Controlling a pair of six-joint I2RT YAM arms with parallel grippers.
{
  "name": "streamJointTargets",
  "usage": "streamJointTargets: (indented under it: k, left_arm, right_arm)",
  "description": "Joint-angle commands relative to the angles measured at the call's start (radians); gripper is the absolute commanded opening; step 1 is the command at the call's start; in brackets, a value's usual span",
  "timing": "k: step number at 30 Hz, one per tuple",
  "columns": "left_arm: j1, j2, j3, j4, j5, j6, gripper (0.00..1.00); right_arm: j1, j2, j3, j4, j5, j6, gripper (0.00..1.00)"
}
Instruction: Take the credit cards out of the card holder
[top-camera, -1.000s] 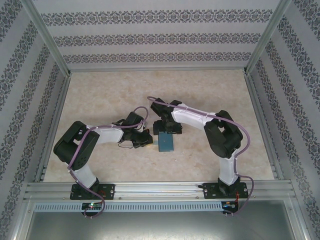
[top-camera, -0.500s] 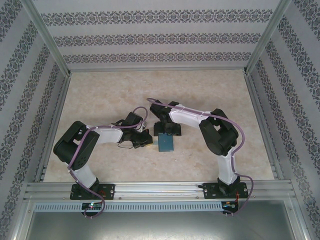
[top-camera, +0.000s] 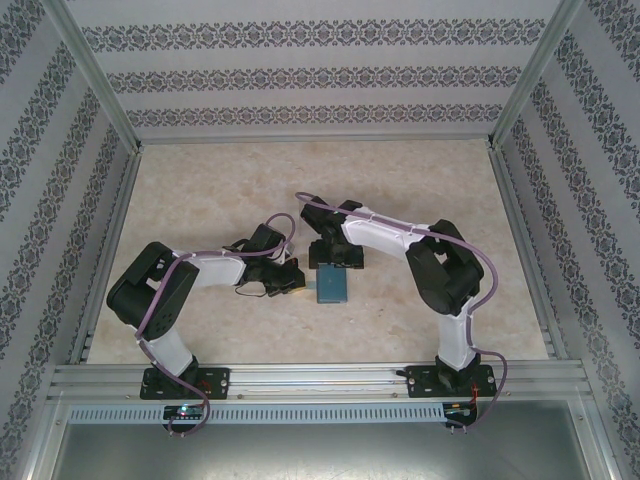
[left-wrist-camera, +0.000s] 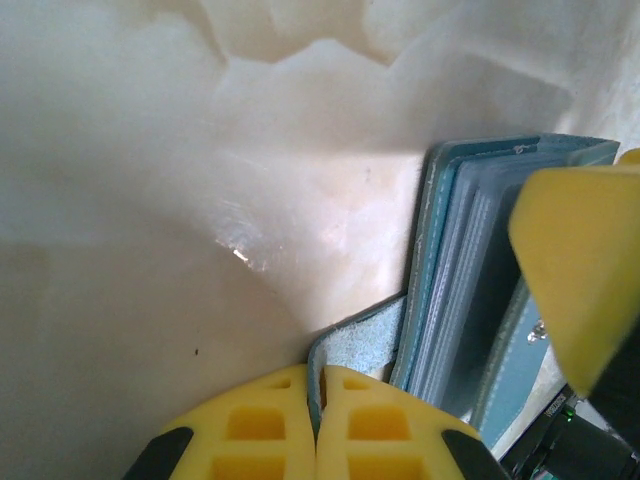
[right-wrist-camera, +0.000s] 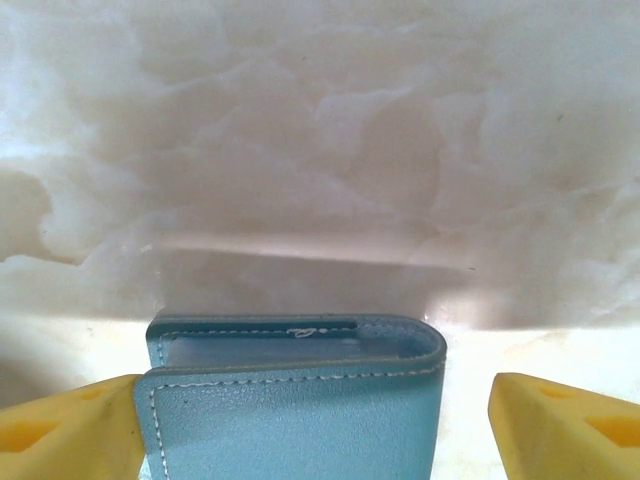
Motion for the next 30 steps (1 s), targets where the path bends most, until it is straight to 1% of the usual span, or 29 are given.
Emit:
streamJointTargets:
  k: [1,12,17,20,22,25,26,27,30]
  left_arm:
    - [0.003,0.021,-0.018,-0.02,-0.017,0.003,0.0]
    - [0.003,0.021,-0.009,-0.041,-0.026,0.008,0.0]
    - [0.004,0.024,-0.004,-0.046,-0.029,0.008,0.0]
    - [0.003,0.021,-0.003,-0.05,-0.032,0.008,0.0]
    - [0.004,0.019,-0.001,-0.055,-0.036,0.009,0.0]
    - [0.003,0.018,0.002,-0.063,-0.041,0.01,0.0]
    - [0.004,0.018,0.004,-0.064,-0.043,0.01,0.0]
    - [0.003,0.016,0.004,-0.065,-0.044,0.009,0.0]
    - [0.003,0.015,0.007,-0.069,-0.047,0.008,0.0]
  right_arm:
    - [0.006,-0.048,0.002,-0.036,0.037,0.011,0.85]
    - [0.006,-0.095,-0.02,-0.052,0.024,0.009,0.76]
    - [-0.002,-0.112,-0.027,-0.058,0.019,0.003,0.69]
    - [-0.006,-0.125,-0.033,-0.059,0.014,-0.002,0.61]
    - [-0.008,-0.133,-0.038,-0.057,0.012,-0.004,0.53]
    - [-0.015,-0.139,-0.044,-0.06,0.01,-0.009,0.43]
    - [-0.015,-0.142,-0.046,-0.061,0.009,-0.011,0.42]
    - [-0.017,-0.143,-0.049,-0.061,0.008,-0.013,0.36]
    - [-0.02,-0.152,-0.056,-0.063,0.005,-0.016,0.27]
